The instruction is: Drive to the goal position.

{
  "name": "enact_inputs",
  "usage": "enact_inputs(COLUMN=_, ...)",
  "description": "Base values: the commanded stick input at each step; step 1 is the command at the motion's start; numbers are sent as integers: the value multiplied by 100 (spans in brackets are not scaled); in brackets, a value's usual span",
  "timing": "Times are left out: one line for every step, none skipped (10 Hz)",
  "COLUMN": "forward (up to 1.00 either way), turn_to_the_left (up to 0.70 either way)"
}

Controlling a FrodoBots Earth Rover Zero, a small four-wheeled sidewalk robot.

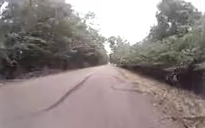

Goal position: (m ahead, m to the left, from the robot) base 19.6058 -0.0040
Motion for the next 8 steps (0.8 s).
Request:
enact_inputs(forward=70, turn_to_the_left=0)
enact_inputs(forward=70, turn_to_the_left=0)
enact_inputs(forward=70, turn_to_the_left=0)
enact_inputs(forward=70, turn_to_the_left=0)
enact_inputs(forward=70, turn_to_the_left=0)
enact_inputs(forward=70, turn_to_the_left=0)
enact_inputs(forward=70, turn_to_the_left=0)
enact_inputs(forward=70, turn_to_the_left=0)
